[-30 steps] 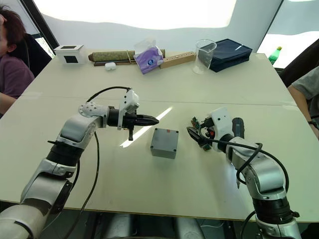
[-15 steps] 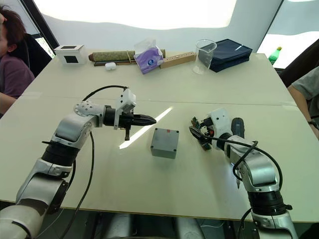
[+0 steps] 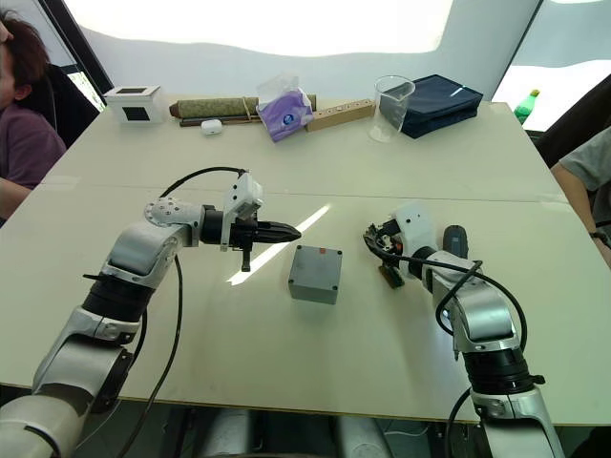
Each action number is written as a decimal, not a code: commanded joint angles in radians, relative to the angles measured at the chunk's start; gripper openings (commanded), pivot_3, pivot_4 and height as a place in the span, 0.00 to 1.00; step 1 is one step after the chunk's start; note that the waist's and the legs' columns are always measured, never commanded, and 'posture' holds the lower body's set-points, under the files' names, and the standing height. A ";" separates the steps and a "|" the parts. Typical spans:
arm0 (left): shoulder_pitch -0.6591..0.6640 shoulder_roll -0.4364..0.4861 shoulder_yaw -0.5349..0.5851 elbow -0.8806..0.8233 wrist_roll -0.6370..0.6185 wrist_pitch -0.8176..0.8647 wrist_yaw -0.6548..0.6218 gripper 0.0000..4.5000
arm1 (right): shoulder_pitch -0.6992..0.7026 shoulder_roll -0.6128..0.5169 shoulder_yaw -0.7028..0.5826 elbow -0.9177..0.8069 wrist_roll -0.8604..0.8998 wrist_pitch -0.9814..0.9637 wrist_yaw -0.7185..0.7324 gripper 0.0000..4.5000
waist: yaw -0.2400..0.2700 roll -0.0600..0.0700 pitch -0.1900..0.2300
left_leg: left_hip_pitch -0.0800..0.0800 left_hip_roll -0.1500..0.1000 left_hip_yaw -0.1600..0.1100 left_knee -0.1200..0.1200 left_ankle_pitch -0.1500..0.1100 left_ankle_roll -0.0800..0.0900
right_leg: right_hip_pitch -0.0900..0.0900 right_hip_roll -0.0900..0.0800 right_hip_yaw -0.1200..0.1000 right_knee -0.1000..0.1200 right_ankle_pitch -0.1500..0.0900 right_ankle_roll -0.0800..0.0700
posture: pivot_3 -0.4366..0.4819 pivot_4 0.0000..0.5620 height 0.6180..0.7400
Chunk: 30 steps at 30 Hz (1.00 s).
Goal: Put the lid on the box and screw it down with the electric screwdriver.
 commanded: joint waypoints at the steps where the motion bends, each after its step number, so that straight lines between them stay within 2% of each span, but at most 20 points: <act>1: -0.002 0.007 0.008 -0.027 -0.001 -0.015 0.002 0.00 | -0.013 -0.001 -0.014 -0.016 -0.008 -0.011 0.005 0.43 | 0.000 0.000 0.000 | 0.000 0.000 0.000 0.000 0.000 0.000 | 0.000 0.000 0.000 0.000 0.000 0.000 | 0.48 0.27 0.99; 3: 0.003 0.007 0.007 -0.033 -0.002 -0.014 0.001 0.00 | -0.007 0.002 -0.017 -0.023 -0.006 -0.006 0.002 0.26 | 0.000 0.000 0.000 | 0.000 0.000 0.000 0.000 0.000 0.000 | 0.000 0.000 0.000 0.000 0.000 0.000 | 0.48 0.27 0.99; 20: 0.000 -0.008 0.000 -0.023 -0.002 -0.023 0.000 0.00 | 0.005 0.010 -0.024 -0.024 -0.009 -0.012 -0.012 0.26 | 0.000 0.000 0.000 | 0.000 0.000 0.000 0.000 0.000 0.000 | 0.000 0.000 0.000 0.000 0.000 0.000 | 0.48 0.27 0.99; 24: 0.006 -0.006 -0.001 -0.028 -0.003 -0.021 0.000 0.00 | 0.006 0.009 -0.022 -0.027 -0.011 -0.016 -0.014 0.01 | 0.000 0.000 0.000 | 0.000 0.000 0.000 0.000 0.000 0.000 | 0.000 0.000 0.000 0.000 0.000 0.000 | 0.48 0.27 0.99; 30: 0.008 -0.006 -0.001 -0.031 -0.004 -0.018 -0.001 0.00 | 0.008 0.007 -0.020 -0.030 -0.018 -0.017 -0.011 0.01 | 0.000 0.000 0.000 | 0.000 0.000 0.000 0.000 0.000 0.000 | 0.000 0.000 0.000 0.000 0.000 0.000 | 0.48 0.27 0.99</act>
